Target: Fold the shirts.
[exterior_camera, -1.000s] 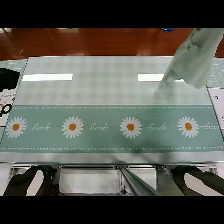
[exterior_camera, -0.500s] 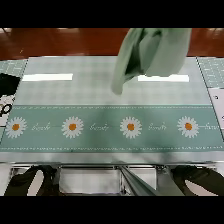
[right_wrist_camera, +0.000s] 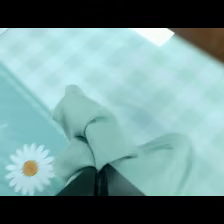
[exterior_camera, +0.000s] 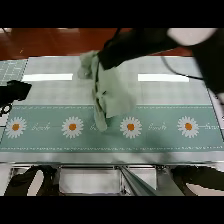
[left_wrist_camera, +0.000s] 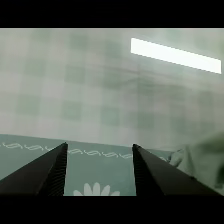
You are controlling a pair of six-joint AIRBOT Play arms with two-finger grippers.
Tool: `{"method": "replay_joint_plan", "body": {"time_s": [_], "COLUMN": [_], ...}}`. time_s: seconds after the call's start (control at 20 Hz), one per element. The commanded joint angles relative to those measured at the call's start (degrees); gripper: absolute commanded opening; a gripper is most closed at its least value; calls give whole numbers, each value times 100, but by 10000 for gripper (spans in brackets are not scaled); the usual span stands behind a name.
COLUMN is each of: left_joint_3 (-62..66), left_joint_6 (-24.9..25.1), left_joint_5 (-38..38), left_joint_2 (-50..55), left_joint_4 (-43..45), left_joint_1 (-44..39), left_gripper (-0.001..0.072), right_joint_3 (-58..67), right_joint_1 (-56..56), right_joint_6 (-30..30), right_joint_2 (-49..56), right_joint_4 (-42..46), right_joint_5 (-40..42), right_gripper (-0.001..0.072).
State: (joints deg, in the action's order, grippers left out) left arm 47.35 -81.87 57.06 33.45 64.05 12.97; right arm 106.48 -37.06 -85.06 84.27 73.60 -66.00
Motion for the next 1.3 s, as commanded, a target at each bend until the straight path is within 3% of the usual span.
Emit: {"method": "replay_joint_plan", "body": {"time_s": [0.0, 0.1, 0.15, 0.2, 0.25, 0.45, 0.55, 0.7, 0.9, 1.0, 1.25], "left_joint_3": [-498, -782, -879, -920, -892, -358, -546, -1539, -1985, -1928, -1388], "left_joint_6": [24, 20, 20, 20, 24, -9, -125, 691, 1427, 1694, 1847], "left_joint_5": [22, 26, 22, 20, 11, -13, 745, 1368, 1005, 774, 48], "left_joint_2": [7, 79, 131, 205, 264, 323, 529, 1058, 2081, 2691, 3875], "left_joint_4": [-413, -612, -647, -645, -634, -166, -804, -1961, -3008, -3475, -3506], "left_joint_1": [-181, -415, -535, -632, -625, 216, 866, 994, 953, 745, -299], "left_gripper": [505, 505, 506, 506, 506, 506, 506, 506, 506, 506, 504], "right_joint_3": [-168, -168, -168, -166, -160, 28, -415, -2894, -5792, -6225, -6216], "right_joint_1": [-225, -404, -428, -369, -221, 1357, 2376, 3574, 4721, 4911, 4404], "right_joint_6": [66, 240, 236, 160, 144, -138, -442, -579, -107, 153, 304], "right_joint_2": [1060, 1703, 1950, 2070, 2070, 1235, 564, -743, -1989, -2048, -1574], "right_joint_4": [-901, -1467, -1650, -1773, -1812, -1075, -197, -127, -1200, -1515, -2179], "right_joint_5": [260, 542, 671, 748, 717, -444, -1091, -391, 761, 822, 1209], "right_gripper": [22, 26, 155, 356, 412, 411, 411, 411, 405, 405, 405]}}
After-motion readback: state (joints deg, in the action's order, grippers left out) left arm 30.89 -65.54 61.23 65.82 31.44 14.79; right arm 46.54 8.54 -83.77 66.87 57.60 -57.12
